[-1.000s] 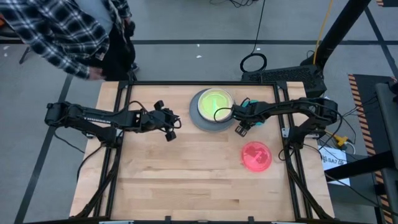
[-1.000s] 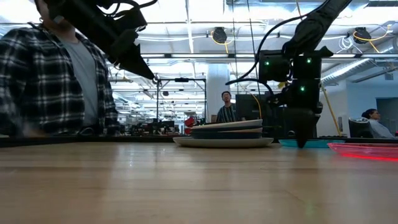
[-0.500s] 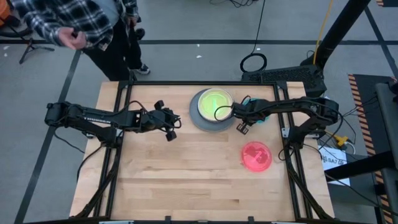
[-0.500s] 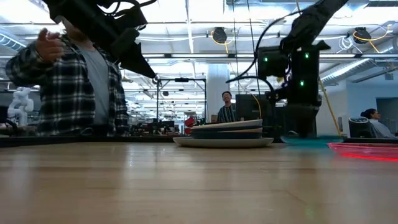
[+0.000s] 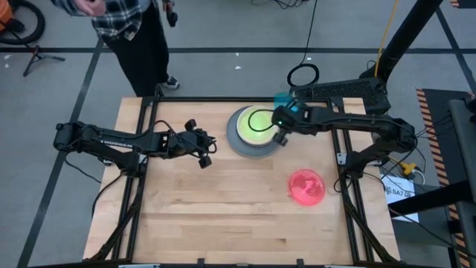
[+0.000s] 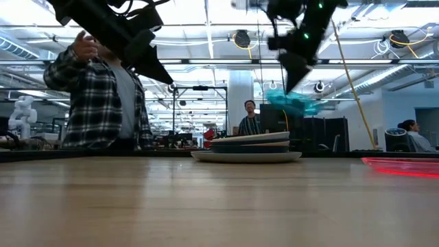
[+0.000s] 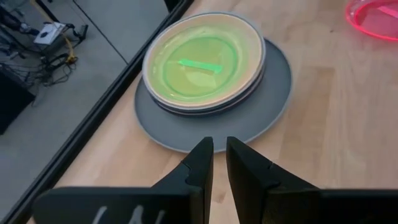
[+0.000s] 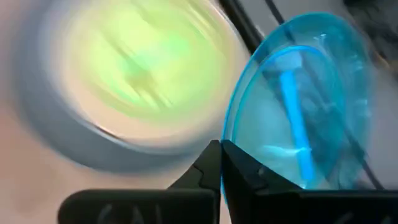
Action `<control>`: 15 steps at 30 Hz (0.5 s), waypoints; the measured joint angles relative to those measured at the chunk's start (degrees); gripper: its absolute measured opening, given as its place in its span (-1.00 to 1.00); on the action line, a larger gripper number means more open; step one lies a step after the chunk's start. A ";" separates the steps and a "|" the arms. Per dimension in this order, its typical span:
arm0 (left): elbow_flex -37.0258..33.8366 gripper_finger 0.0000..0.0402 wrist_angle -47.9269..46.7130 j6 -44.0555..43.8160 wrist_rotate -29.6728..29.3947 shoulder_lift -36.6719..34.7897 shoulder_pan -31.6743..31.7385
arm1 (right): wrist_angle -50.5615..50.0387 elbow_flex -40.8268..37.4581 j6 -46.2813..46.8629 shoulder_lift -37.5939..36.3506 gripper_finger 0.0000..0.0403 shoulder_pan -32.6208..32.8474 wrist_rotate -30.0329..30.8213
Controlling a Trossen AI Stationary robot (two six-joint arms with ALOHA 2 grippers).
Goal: Stack plastic plates
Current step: Stack the transparent blue plate on top of the transparent green plate
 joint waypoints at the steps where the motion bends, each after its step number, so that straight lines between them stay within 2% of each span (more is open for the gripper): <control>1: 0.00 -0.73 0.01 0.00 -0.42 0.00 0.00 | 3.15 0.17 -1.31 0.02 -0.99 0.74 -1.68; 6: 0.00 -0.73 -0.04 0.38 -0.77 0.00 0.00 | 15.71 -0.07 -6.72 2.83 -1.00 3.96 -9.35; 11: 0.00 -0.73 -0.10 0.24 -0.77 0.00 -0.03 | 19.44 -0.15 -8.08 7.80 -0.99 5.41 -9.46; 15: 0.00 -0.73 -0.33 -0.01 -0.76 0.00 -0.07 | 19.56 -0.18 -6.91 11.34 -0.88 5.47 -9.48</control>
